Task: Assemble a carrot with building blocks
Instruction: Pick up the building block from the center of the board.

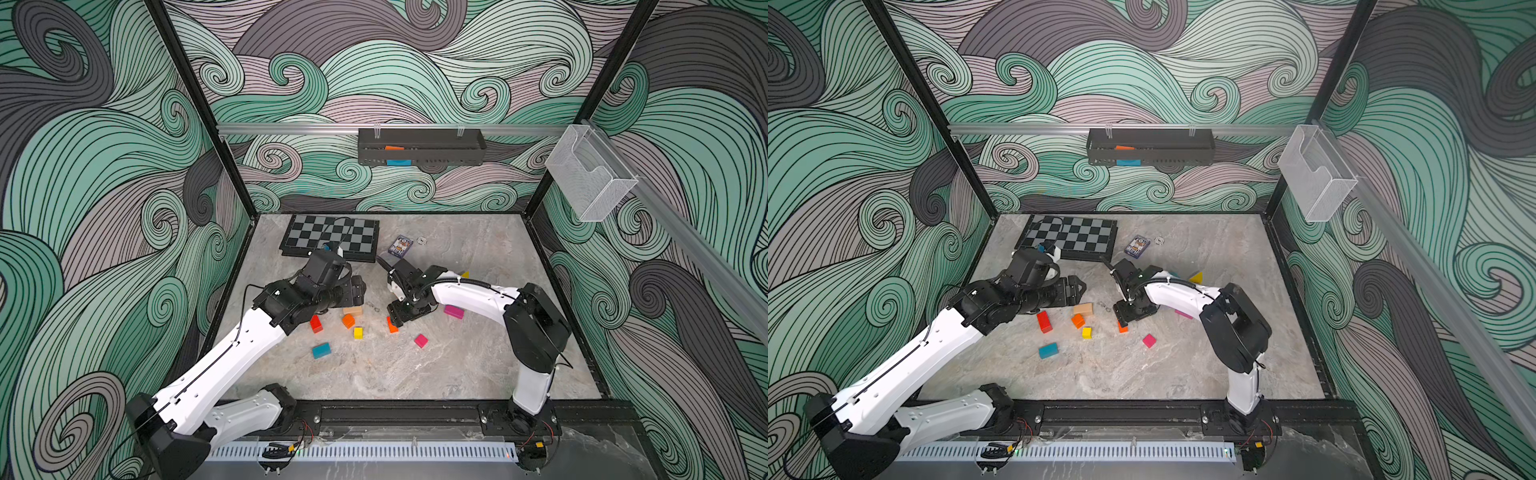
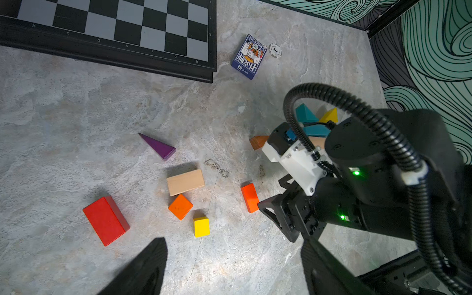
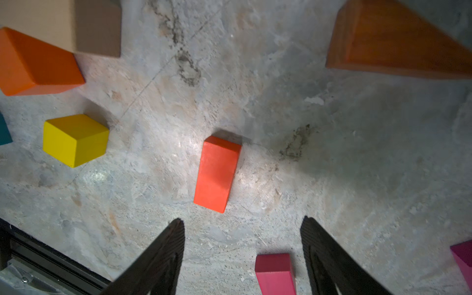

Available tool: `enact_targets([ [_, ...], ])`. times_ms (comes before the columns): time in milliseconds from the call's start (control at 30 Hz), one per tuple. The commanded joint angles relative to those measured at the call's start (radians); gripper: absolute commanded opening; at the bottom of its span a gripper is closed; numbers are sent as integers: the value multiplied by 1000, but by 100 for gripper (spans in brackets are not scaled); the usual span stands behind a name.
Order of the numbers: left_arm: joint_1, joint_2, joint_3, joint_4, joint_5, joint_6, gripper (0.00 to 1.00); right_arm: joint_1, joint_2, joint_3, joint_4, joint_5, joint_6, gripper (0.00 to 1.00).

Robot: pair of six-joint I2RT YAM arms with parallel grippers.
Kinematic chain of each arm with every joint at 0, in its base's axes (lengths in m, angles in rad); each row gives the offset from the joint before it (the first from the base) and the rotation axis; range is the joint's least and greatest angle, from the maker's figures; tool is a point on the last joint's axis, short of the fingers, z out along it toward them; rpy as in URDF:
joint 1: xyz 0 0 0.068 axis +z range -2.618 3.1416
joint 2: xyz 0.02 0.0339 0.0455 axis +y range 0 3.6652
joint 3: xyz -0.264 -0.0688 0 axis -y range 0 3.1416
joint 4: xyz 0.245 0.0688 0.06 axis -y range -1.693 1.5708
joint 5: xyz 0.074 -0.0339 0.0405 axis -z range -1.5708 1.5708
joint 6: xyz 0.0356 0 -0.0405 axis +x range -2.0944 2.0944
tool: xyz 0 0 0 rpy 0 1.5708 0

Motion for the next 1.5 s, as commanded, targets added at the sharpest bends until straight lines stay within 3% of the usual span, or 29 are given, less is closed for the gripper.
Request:
enact_targets([
  [0, 8, -23, 0, -11, 15, 4, 83, 23, 30, 32, 28, 34, -3, 73],
  [400, 22, -27, -3, -22, 17, 11, 83, 66, 104, 34, 43, 89, -14, 66],
  [700, 32, -31, -12, -18, 19, 9, 83, 86, 134, 19, 49, 123, -24, 44],
  [800, 38, -36, -18, -15, 21, 6, 83, 86, 132, 10, 37, 147, -23, 31],
  [900, 40, -38, -23, -11, 21, 4, 83, 85, 118, -6, 36, 169, -24, 29],
  [933, 40, -40, -23, -9, 22, 5, 83, 85, 108, -10, 35, 175, -24, 24],
  [1167, 41, -42, -23, 6, 34, 4, 83, 44, -17, -34, -11, 201, -30, 22],
  [1467, 41, -44, -30, 34, 64, 8, 83, -133, -277, -166, -141, 147, 2, 22],
])
